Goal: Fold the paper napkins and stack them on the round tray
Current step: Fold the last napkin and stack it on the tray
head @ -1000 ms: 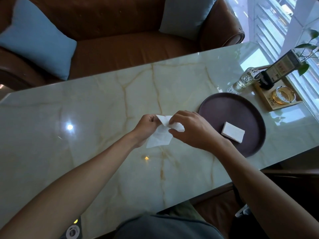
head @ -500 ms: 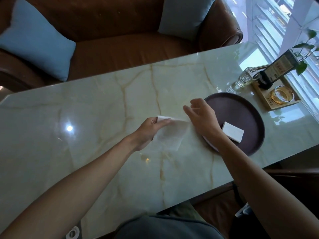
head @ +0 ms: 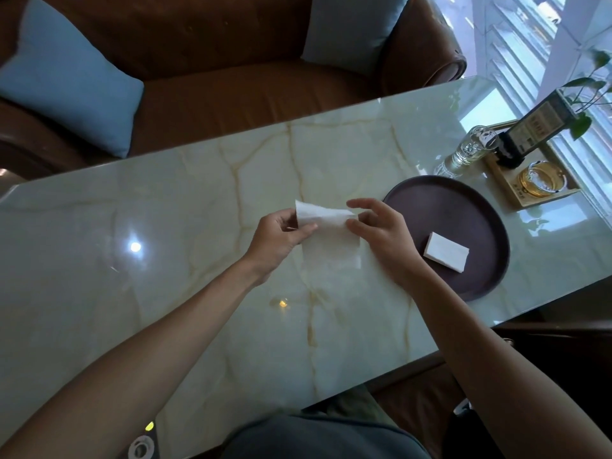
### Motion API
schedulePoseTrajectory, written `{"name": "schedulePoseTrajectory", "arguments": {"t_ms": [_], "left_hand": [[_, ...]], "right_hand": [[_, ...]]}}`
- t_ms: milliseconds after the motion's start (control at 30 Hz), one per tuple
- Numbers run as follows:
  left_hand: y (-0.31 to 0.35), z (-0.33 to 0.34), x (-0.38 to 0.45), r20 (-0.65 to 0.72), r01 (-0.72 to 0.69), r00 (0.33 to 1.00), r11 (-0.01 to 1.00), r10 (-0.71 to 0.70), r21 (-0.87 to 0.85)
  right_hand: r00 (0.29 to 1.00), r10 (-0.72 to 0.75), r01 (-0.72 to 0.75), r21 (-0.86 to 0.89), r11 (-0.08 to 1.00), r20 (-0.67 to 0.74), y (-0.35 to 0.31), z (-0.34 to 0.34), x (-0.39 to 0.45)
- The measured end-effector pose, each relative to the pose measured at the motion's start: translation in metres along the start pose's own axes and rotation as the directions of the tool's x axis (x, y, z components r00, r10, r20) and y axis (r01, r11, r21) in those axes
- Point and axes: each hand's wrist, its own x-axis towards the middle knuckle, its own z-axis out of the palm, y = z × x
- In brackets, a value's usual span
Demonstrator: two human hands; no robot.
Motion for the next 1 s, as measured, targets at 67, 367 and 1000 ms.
{"name": "schedulePoseTrajectory", "arguments": {"t_ms": [67,367,1000], "left_hand": [[0.003,-0.003,0.003,-0.108,-0.029,0.994,0.998,0.035,0.056],[0.002,-0.011,0.004,-0.04,-0.176,0.975,0.869,0.219,0.463],[0.016,-0.012,-0.002,0.228,-0.178,0.97,0.877,0.081,0.447]], "right_hand": [[0.999,-0.036,0.036,-0.086,0.996,-0.001,0.0,0.0,0.003],[0.993,-0.112,0.095,-0.4,0.912,-0.021,0.0,0.004,0.009],[0.962,-0.121,0.231,-0.496,0.837,0.243,-0.014,0.009,0.014]]}}
